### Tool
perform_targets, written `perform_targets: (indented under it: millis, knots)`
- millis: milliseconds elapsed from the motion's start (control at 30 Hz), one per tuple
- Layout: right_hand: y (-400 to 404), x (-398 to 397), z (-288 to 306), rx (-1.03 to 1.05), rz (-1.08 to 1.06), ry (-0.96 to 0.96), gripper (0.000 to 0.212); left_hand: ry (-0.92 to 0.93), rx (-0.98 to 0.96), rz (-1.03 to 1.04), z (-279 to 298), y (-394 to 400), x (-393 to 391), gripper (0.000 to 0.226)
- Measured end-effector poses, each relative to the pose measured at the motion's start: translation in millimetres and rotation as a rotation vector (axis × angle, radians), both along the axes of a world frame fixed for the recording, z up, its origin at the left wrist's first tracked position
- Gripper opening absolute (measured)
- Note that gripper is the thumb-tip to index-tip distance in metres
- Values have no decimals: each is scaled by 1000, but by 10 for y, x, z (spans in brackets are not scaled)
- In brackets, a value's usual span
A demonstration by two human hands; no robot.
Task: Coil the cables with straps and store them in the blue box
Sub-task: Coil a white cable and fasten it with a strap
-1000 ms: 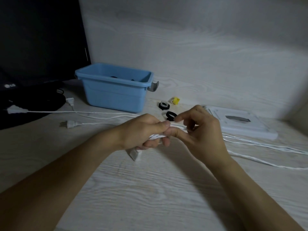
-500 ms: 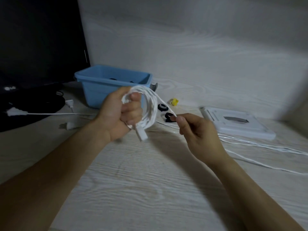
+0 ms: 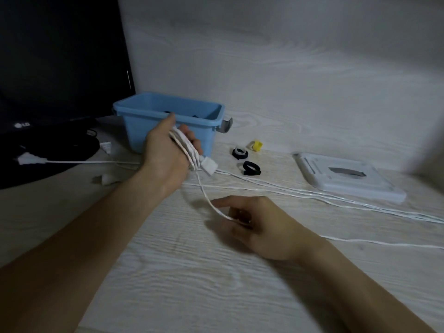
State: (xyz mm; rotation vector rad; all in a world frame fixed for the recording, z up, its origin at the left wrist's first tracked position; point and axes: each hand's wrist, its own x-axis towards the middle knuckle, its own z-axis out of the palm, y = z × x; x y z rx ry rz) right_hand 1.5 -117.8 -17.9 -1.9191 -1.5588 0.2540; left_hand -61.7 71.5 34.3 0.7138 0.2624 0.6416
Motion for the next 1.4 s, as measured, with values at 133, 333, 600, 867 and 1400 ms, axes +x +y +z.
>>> perform_targets:
  millis: [133,333,600,867,1400]
  knots:
    - [6,3,-5,43,6,28,36,249,667,76,-181,-69,57,23]
    - [-43,50,58,331,-167,46,11,287,1329,-110,-342,-180,14,5]
    - [-46,44,121,594,-213,-13,4,354,1251,-366,-247,-327,-89,55]
    - [-80,122,112,629,-273,117,12,361,1301,-591,-236,-360,-146,88]
    - [-126,312,104,429,-416,213,35,-31,186,-594,-33,12,-136,47]
